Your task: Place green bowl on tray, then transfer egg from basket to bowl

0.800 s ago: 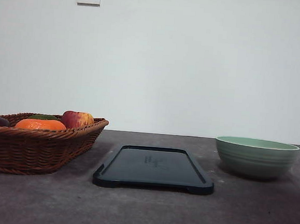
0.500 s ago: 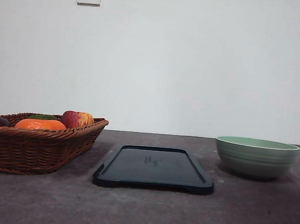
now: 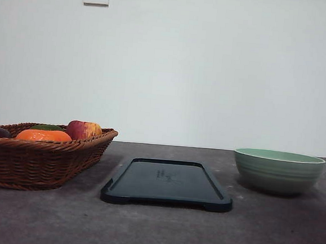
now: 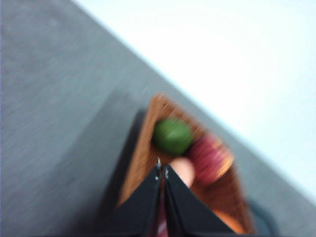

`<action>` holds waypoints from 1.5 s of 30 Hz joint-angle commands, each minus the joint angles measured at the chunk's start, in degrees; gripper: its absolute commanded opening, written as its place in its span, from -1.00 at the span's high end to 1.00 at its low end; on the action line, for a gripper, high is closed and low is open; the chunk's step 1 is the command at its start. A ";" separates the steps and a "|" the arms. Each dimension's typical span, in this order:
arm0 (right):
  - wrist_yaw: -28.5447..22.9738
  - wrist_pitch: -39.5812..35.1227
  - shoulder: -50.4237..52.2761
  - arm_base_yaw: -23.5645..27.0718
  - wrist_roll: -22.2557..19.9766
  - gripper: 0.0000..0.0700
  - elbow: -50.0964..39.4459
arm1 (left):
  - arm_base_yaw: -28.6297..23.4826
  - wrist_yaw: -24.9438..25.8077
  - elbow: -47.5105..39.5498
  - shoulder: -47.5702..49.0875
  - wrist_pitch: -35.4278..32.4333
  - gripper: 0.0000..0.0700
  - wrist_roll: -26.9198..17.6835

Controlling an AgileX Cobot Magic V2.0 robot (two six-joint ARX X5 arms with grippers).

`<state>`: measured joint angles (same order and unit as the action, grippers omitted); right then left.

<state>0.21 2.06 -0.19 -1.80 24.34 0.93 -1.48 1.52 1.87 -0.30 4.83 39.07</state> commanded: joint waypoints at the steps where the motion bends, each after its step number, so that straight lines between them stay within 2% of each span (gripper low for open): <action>1: 0.04 -2.32 -0.02 -0.04 5.08 0.98 -0.17 | -0.04 0.01 -0.81 0.06 -3.32 1.00 1.87; 5: 0.49 -10.43 -0.07 -0.04 4.56 0.98 -0.11 | -0.04 -0.15 -0.81 0.04 -10.69 1.00 -5.79; 8: 1.27 -14.61 -0.07 -0.04 2.12 0.99 1.13 | -0.04 -0.15 -0.59 0.04 -15.36 1.00 -8.10; 12: 1.24 -13.55 -0.95 -0.04 -3.53 0.99 5.34 | -0.04 -0.22 0.62 -0.05 -20.10 1.00 -12.70; 15: 1.25 -13.50 -3.74 -0.04 -7.65 0.99 8.98 | -0.04 -0.26 3.36 -0.92 -19.19 1.00 -16.66; 18: 1.40 -12.02 -8.27 -0.07 -10.97 0.99 13.29 | -0.04 -0.26 6.64 -3.26 -18.16 1.00 -17.81; 22: 3.84 -7.86 -15.34 -0.07 -14.50 0.99 19.53 | 0.00 -0.26 13.36 -8.72 -13.11 1.00 -17.84; 27: 6.31 0.74 -24.59 -0.07 -17.30 0.99 27.75 | 0.00 1.07 23.14 -17.86 -1.55 1.00 -19.60; 35: 12.16 14.30 -38.62 -0.07 -23.18 0.99 39.07 | 0.04 9.58 34.68 -33.57 7.15 1.00 -23.74; 41: 12.46 22.49 -47.76 -0.07 -24.51 0.99 45.49 | 0.19 15.53 42.43 -45.11 14.62 1.00 -26.51; 45: 12.98 26.94 -52.41 -0.07 -26.27 0.99 48.04 | 1.20 16.55 47.51 -51.60 21.01 1.00 -30.48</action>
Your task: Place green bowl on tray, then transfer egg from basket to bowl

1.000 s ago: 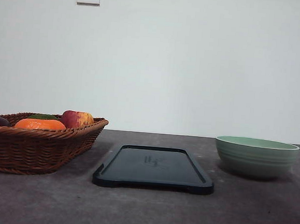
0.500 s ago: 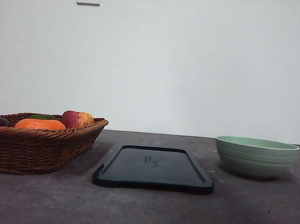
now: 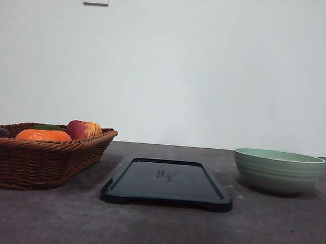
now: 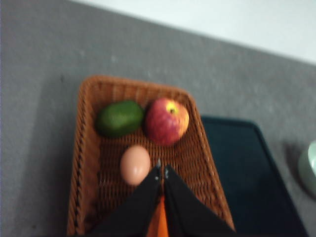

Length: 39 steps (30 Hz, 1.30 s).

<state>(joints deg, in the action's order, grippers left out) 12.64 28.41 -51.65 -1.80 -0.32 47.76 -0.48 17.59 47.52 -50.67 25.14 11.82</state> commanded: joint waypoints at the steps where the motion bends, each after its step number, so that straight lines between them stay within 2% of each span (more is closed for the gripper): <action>1: 1.32 1.50 -1.82 -0.07 -2.06 0.99 1.54 | 0.48 0.48 2.96 -2.49 2.32 1.00 -4.35; 4: 4.37 4.35 -4.61 -0.07 -2.38 0.99 2.34 | 1.38 0.48 6.65 -7.06 8.10 1.00 -8.56; 7: 6.71 5.59 -6.51 -0.07 -2.33 0.99 2.55 | 2.59 0.50 9.11 -10.64 12.03 1.00 -10.89; 13: 6.95 5.99 -7.49 -0.11 -2.29 0.92 2.55 | 4.83 0.48 10.28 -13.34 12.26 0.98 -12.26; 14: 6.89 6.18 -7.49 -0.11 -2.24 0.79 2.56 | 5.12 0.48 10.28 -13.32 12.10 0.85 -12.50; 16: 6.82 6.63 -7.49 -0.11 -2.04 0.35 2.57 | 5.52 0.48 10.28 -13.32 11.87 0.47 -12.66; 18: 6.86 7.10 -7.49 -0.13 -1.71 0.03 2.57 | 5.69 0.48 10.28 -13.32 11.88 0.20 -12.66; 23: 6.91 8.70 -7.86 -0.15 0.20 0.01 3.27 | 5.80 0.48 10.28 -13.32 11.91 0.20 -12.43; 25: 6.86 11.56 -9.07 -0.15 0.38 0.01 5.25 | 5.80 0.48 10.28 -13.32 11.91 0.20 -12.42; 30: 6.60 22.06 -15.49 -0.15 0.38 0.01 13.62 | 5.80 0.48 10.28 -13.32 11.36 0.20 -12.44; 34: 3.89 28.77 -22.31 -0.15 0.33 0.01 21.21 | 5.80 0.48 10.28 -13.32 10.87 0.20 -12.44; 39: 0.74 30.36 -29.74 -0.15 0.28 0.01 27.68 | 5.80 0.48 10.28 -13.32 11.12 0.20 -12.38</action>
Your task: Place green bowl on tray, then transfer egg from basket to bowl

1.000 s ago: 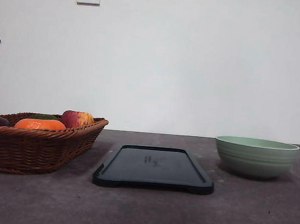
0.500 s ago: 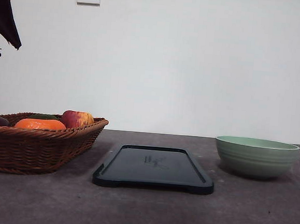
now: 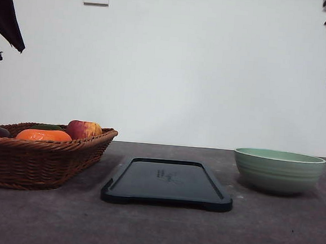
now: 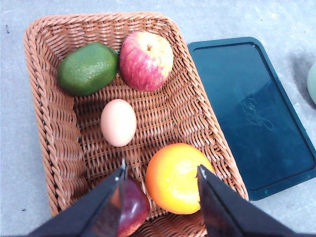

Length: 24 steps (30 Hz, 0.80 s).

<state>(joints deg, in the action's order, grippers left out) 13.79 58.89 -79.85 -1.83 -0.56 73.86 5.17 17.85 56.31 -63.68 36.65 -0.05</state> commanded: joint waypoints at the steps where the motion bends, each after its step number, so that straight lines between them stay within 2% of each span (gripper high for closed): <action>1: -1.00 -0.22 -3.01 -0.13 0.49 0.02 2.59 | 0.15 0.22 1.49 -0.31 -0.39 0.20 -0.51; 6: -3.30 -1.53 -10.01 -0.13 -0.11 0.04 5.81 | 0.15 0.22 1.49 -0.31 -0.49 0.22 -0.55; 17: -3.39 -7.67 -21.39 -0.13 -0.11 0.06 6.33 | 0.15 0.22 1.49 -0.33 -0.51 0.22 -0.54; 22: -3.37 -9.83 -24.26 -0.13 -0.11 0.42 6.33 | 0.15 0.22 1.49 -0.33 -0.51 0.22 -0.52; 24: -3.39 -10.12 -24.87 -0.13 -0.11 0.65 6.33 | 0.15 0.22 1.49 -0.33 -0.51 0.22 -0.52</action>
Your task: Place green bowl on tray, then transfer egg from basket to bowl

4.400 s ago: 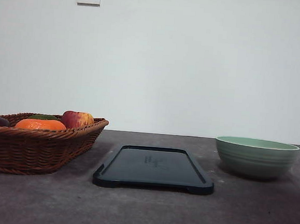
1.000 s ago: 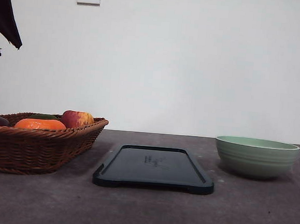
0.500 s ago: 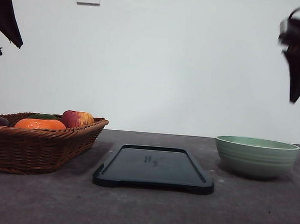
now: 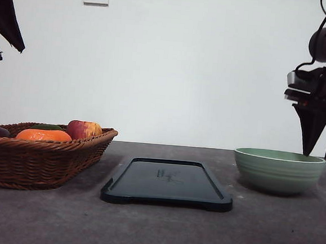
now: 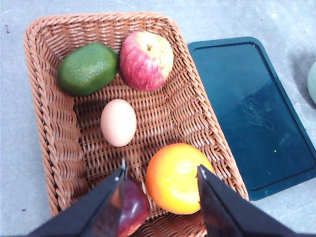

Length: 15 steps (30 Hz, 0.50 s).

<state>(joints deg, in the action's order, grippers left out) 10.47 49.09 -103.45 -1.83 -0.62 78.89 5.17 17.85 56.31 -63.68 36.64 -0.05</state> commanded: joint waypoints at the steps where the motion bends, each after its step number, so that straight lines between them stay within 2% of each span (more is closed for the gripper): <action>1: -0.07 -0.40 -1.60 -0.13 -0.07 0.76 1.29 | 0.15 0.22 1.49 -0.33 -0.50 0.22 -0.52; 4: -0.05 -0.50 -2.29 -0.13 -0.07 0.91 1.29 | 0.15 0.22 1.49 -0.33 -0.50 0.22 -0.52; 7: -0.04 -0.36 -2.91 -0.13 -0.07 0.91 1.29 | 0.15 0.22 1.49 -0.33 -0.48 0.22 -0.52; 9: -0.03 -0.16 -2.96 -0.13 -0.07 0.99 1.29 | 0.15 0.22 1.49 -0.33 -0.44 0.22 -0.52; 15: 0.11 1.98 -2.96 -0.13 -0.05 0.99 1.96 | 0.15 0.22 1.49 -0.33 -0.44 0.22 -0.52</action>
<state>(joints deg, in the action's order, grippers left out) 10.50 50.44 -105.16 -1.83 -0.60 79.33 5.17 17.85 56.31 -63.68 36.67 -0.05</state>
